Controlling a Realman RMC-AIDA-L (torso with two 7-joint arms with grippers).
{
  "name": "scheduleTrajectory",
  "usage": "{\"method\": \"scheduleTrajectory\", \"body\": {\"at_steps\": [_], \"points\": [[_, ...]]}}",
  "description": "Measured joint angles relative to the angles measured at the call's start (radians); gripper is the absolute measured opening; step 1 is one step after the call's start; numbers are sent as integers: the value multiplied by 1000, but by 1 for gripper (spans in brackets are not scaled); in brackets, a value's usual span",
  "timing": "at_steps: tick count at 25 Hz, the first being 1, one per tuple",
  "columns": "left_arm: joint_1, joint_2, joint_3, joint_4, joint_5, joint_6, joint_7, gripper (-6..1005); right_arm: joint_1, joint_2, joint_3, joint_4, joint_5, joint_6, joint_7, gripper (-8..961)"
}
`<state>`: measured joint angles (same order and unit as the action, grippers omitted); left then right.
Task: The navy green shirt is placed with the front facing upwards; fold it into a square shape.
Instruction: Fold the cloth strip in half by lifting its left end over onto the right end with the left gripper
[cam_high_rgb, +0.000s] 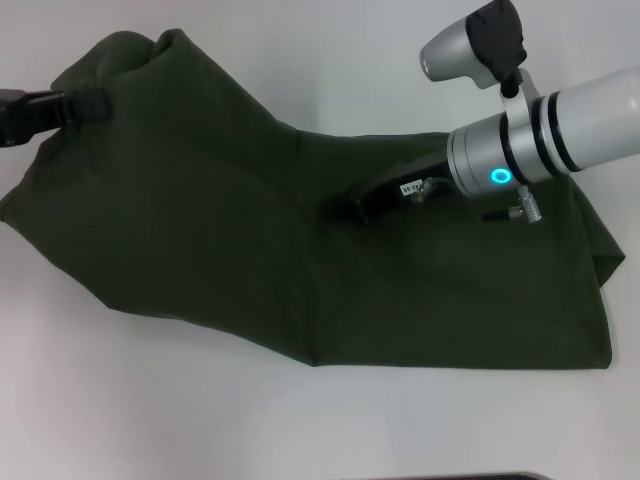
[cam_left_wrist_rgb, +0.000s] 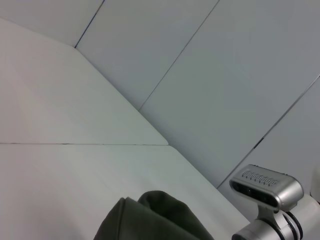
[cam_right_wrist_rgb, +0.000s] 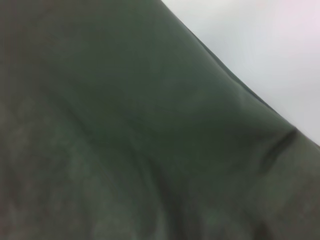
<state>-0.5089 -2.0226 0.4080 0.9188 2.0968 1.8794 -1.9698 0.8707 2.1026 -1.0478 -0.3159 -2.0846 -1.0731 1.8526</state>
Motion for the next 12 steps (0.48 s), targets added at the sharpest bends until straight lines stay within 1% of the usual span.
{"method": "scheduleTrajectory", "body": {"at_steps": [6,9,12], "points": [[2,-1,0,0,0,0,0,115,-32,-7,7,-37,60,-63,-50,18],[4,-1,0,0,0,0,0,116,-52,-7,10,-54,67,-58,-44,18],[6,-1,0,0,0,0,0,117,-56,-8,11,-54,69,-51,-44,18]]}}
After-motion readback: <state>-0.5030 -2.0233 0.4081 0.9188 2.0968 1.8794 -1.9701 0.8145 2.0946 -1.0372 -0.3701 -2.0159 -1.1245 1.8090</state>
